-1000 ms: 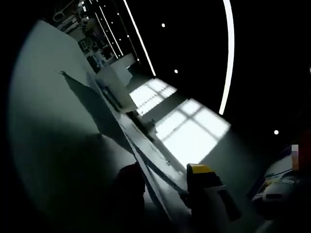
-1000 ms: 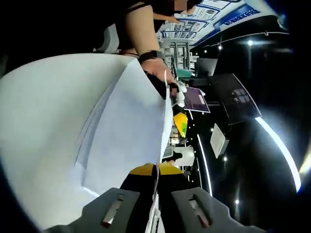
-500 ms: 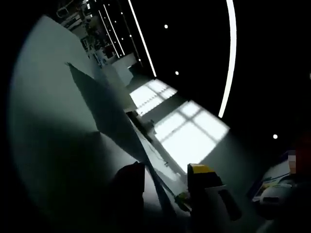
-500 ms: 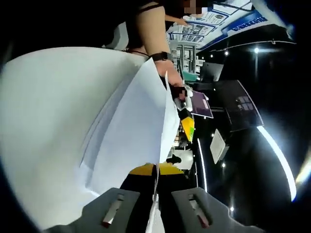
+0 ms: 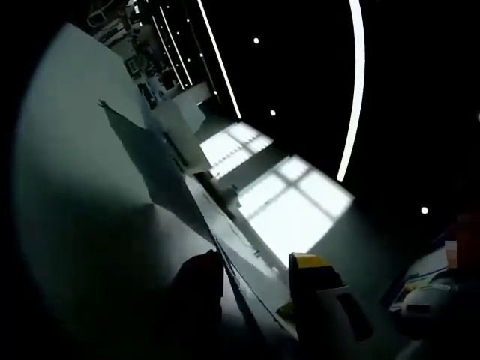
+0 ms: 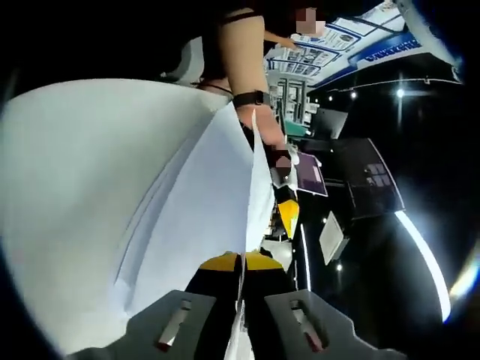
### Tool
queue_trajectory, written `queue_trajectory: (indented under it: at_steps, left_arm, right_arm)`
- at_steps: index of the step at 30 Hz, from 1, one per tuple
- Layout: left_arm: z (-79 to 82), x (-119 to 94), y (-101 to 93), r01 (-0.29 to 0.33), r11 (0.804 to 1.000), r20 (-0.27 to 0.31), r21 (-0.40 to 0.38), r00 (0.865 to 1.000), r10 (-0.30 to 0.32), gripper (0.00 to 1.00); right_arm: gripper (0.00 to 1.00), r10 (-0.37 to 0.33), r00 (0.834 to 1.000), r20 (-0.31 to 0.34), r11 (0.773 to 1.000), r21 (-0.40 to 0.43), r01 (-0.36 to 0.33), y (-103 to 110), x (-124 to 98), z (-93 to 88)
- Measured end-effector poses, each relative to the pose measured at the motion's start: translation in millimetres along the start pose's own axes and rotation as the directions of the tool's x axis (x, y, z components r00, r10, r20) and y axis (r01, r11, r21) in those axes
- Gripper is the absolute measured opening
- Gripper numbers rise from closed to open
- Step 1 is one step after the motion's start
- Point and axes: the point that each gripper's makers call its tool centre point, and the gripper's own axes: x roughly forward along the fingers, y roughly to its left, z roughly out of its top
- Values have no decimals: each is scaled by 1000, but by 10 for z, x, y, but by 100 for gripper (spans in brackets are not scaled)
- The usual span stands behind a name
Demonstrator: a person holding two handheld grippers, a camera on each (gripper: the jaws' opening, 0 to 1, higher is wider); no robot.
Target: Organize the stack of printing papers by aligning and flattening the scattered papers on the table
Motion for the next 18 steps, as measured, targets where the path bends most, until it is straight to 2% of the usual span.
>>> queue_trajectory:
  at_steps: [12,18]
  left_arm:
    - [-18,4,12,-7,1000,-3,5,1000,7,34]
    - [-80,3,70,-43,997,-31,72,998,45,19]
  right_arm:
    - [0,3,1000,23,1000,6,-3,2,29,53]
    - [0,2,1000,31,999,44,-4,16,24,47]
